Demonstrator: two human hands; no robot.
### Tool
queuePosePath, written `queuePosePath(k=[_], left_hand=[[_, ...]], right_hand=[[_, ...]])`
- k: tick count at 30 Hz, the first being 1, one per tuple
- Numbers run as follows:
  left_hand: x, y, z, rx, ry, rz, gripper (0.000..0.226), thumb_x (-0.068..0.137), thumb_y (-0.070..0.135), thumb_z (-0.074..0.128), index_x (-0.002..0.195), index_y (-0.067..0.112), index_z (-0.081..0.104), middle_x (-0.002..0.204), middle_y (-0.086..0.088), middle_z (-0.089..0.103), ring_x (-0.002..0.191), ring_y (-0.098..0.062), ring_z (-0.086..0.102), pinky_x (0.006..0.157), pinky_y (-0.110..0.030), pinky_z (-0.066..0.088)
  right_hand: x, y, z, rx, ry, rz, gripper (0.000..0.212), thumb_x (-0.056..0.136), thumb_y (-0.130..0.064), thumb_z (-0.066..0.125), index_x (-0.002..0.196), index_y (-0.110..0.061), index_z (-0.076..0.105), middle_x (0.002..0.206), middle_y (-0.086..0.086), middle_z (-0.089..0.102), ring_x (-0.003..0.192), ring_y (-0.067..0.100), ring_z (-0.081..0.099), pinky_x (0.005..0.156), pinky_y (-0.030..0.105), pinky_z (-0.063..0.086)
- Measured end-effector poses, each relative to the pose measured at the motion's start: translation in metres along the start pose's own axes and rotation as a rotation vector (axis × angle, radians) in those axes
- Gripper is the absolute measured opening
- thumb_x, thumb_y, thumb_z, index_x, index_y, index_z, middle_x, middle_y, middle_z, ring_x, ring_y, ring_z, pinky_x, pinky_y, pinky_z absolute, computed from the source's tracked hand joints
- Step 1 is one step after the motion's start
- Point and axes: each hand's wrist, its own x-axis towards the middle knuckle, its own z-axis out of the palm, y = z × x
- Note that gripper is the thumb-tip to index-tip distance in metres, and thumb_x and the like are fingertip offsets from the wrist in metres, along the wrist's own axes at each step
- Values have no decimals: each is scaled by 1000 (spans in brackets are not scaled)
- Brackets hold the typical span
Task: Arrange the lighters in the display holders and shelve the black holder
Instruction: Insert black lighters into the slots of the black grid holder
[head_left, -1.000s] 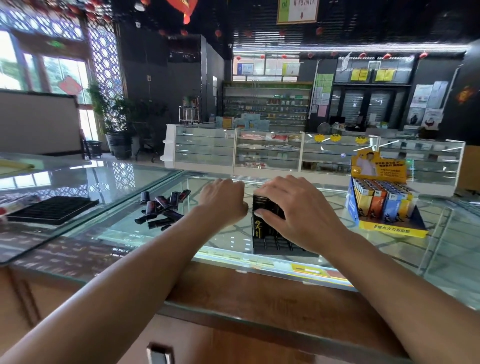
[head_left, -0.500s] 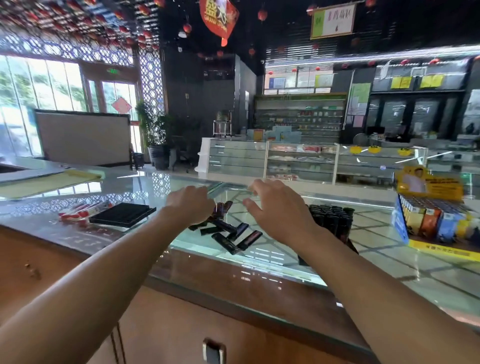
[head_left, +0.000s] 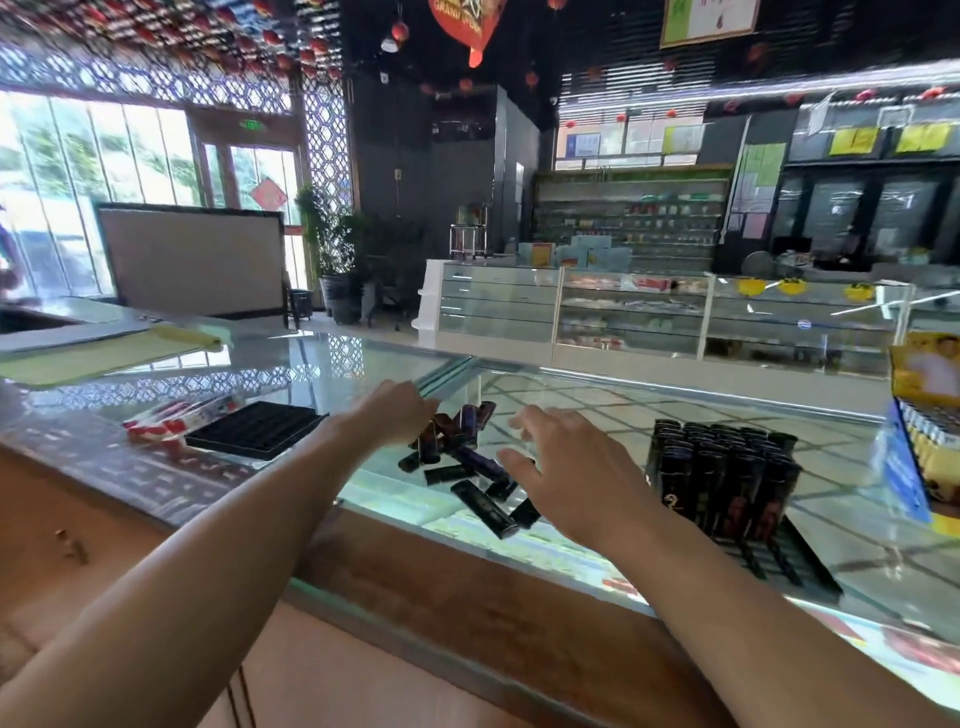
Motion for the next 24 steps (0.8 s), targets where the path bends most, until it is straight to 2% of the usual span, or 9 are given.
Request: queuePosePath(k=[2, 4, 7, 10, 12, 14, 18, 21, 24], left_hand=[[2, -1, -1, 11, 21, 44, 40, 113, 33, 35, 95, 5, 56, 67, 3, 45, 48, -7, 39, 41, -15, 38], [1, 0, -4, -25, 13, 82, 43, 111, 37, 41, 82, 7, 52, 67, 2, 48, 48, -8, 40, 47, -18, 40], [-3, 5, -6, 13, -23, 105, 48, 106, 52, 47, 106, 7, 63, 79, 0, 60, 62, -11, 53, 55, -22, 43], [-9, 13, -2, 265, 7, -26, 86, 94, 84, 26, 123, 13, 65, 102, -6, 66, 89, -20, 63, 83, -30, 54], [-9, 20, 6, 372, -11, -79, 102, 86, 93, 15, 132, 15, 63, 127, -12, 65, 113, -26, 62, 98, -39, 53], [-8, 23, 11, 400, -40, -84, 106, 83, 95, 12, 134, 17, 62, 141, -14, 58, 124, -30, 58, 99, -41, 53], [-8, 22, 11, 374, -75, -50, 100, 85, 93, 19, 129, 13, 60, 136, -16, 61, 116, -31, 63, 99, -46, 55], [-14, 25, 2, 296, -166, -21, 103, 87, 91, 17, 137, 11, 60, 149, -16, 54, 130, -34, 56, 107, -49, 49], [-13, 22, -16, 138, -339, -10, 71, 102, 70, 36, 137, 13, 60, 161, -13, 38, 129, -31, 54, 93, -41, 56]], right_hand=[[0, 1, 0, 3, -6, 4, 41, 107, -50, 48, 141, -27, 53, 136, -5, 63, 125, 18, 57, 93, 37, 47], [-2, 1, -1, 11, -18, 9, 39, 107, -48, 50, 141, -28, 53, 139, -6, 62, 127, 17, 56, 93, 35, 44], [-5, 2, -4, 15, -28, 15, 34, 106, -46, 51, 135, -28, 56, 135, -7, 64, 124, 17, 56, 91, 35, 44], [-9, 3, -10, -30, -23, 6, 34, 106, -45, 52, 135, -27, 57, 130, -5, 65, 122, 18, 56, 91, 35, 46], [-11, 6, -14, -68, -9, -10, 34, 106, -43, 52, 136, -26, 57, 128, -6, 66, 121, 17, 56, 93, 35, 48], [-14, 8, -16, -74, 3, -14, 33, 106, -41, 52, 134, -26, 58, 126, -6, 66, 120, 16, 57, 94, 35, 49], [-18, 10, -17, -70, 2, -17, 30, 106, -39, 52, 131, -25, 60, 123, -6, 67, 118, 16, 56, 87, 33, 46], [-20, 7, -17, -58, -9, -25, 27, 106, -40, 53, 129, -26, 60, 120, -6, 67, 117, 16, 56, 82, 32, 41], [-20, 3, -15, -48, -25, -36, 26, 106, -39, 53, 128, -26, 59, 119, -6, 66, 116, 17, 56, 82, 33, 41]])
